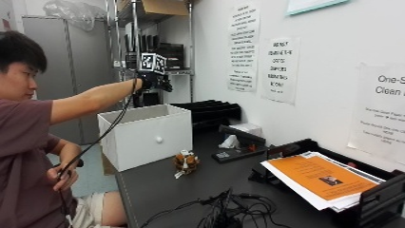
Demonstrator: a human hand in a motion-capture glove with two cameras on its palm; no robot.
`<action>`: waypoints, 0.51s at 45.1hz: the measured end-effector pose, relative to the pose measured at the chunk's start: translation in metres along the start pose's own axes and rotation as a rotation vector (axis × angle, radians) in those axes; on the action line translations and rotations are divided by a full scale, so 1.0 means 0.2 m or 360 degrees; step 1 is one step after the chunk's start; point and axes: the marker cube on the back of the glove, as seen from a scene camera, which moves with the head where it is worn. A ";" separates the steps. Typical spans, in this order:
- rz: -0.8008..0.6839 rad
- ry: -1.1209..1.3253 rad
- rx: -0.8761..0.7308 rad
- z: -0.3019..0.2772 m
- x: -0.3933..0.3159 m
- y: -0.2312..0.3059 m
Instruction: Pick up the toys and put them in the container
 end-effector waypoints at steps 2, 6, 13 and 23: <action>0.0026 -0.0042 0.0036 0.00 -0.02 -0.01; 0.0086 0.0031 -0.0022 0.01 -0.01 0.01; -0.0012 0.0205 -0.0114 -0.02 0.02 0.01; 0.0213 0.0345 -0.0169 -0.16 0.42 0.11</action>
